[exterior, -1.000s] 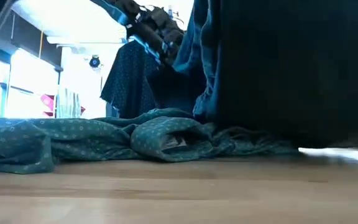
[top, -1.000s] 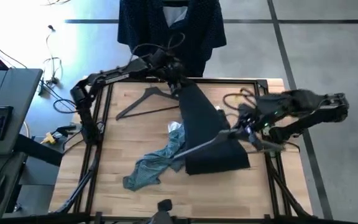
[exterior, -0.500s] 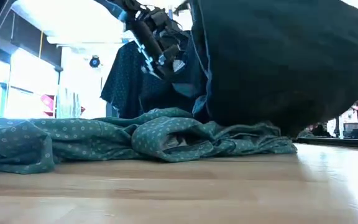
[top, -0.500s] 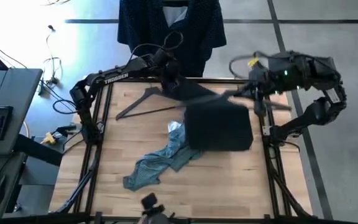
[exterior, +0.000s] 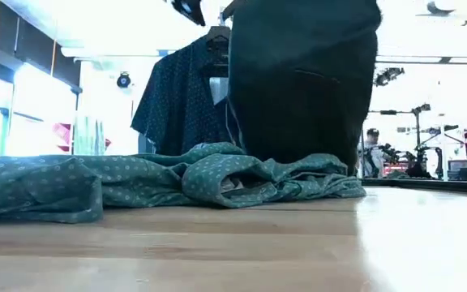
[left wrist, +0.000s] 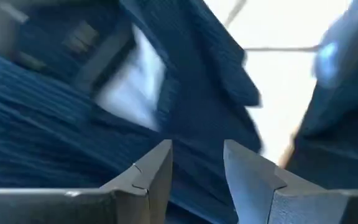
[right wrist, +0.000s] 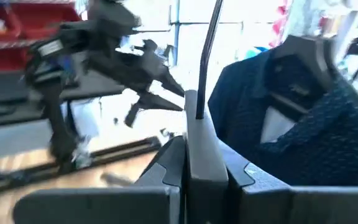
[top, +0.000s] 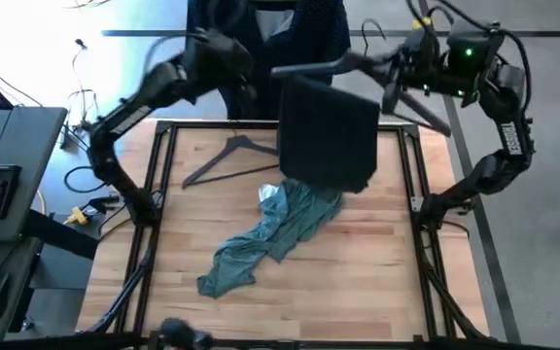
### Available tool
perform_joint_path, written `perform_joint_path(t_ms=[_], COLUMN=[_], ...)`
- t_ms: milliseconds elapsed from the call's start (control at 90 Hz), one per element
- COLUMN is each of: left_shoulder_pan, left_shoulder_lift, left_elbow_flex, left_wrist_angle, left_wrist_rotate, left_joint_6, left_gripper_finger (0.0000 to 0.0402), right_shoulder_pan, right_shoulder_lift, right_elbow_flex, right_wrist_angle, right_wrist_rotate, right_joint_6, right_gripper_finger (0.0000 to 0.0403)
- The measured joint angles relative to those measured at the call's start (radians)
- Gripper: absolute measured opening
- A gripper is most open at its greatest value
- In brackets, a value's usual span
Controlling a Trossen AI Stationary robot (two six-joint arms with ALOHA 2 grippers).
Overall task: Hang clothes
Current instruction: Hang the hangered blue pants on the hanger rack
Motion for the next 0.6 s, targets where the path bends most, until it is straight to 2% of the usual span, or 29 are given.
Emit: perform_joint_path(t_ms=[100, 222, 289, 433, 600], left_shoulder_pan=[0.012, 0.048, 0.062, 0.067, 0.068], left_shoulder_lift=[-0.053, -0.085, -0.080, -0.066, -0.064], left_elbow_flex=[0.001, 0.005, 0.003, 0.001, 0.001], left_wrist_angle=[0.105, 0.218, 0.286, 0.377, 0.355], left_wrist_rotate=[0.125, 0.370, 0.469, 0.520, 0.521], left_joint_6=[0.041, 0.031, 0.017, -0.040, 0.011], left_gripper_finger=[0.0120, 0.0120, 0.0120, 0.0120, 0.0141], right_shoulder_pan=[-0.075, -0.147, -0.175, -0.197, -0.204], right_shoulder_lift=[0.031, 0.066, 0.086, 0.147, 0.228], right_elbow_flex=[-0.001, -0.002, -0.001, 0.000, 0.000], right_wrist_angle=[0.086, 0.228, 0.305, 0.351, 0.352], right_wrist_rotate=[-0.062, -0.271, -0.368, -0.541, -0.620], right_joint_6=[0.064, 0.135, 0.179, 0.135, 0.068], right_gripper_finger=[0.0022, 0.0022, 0.0022, 0.0022, 0.0022])
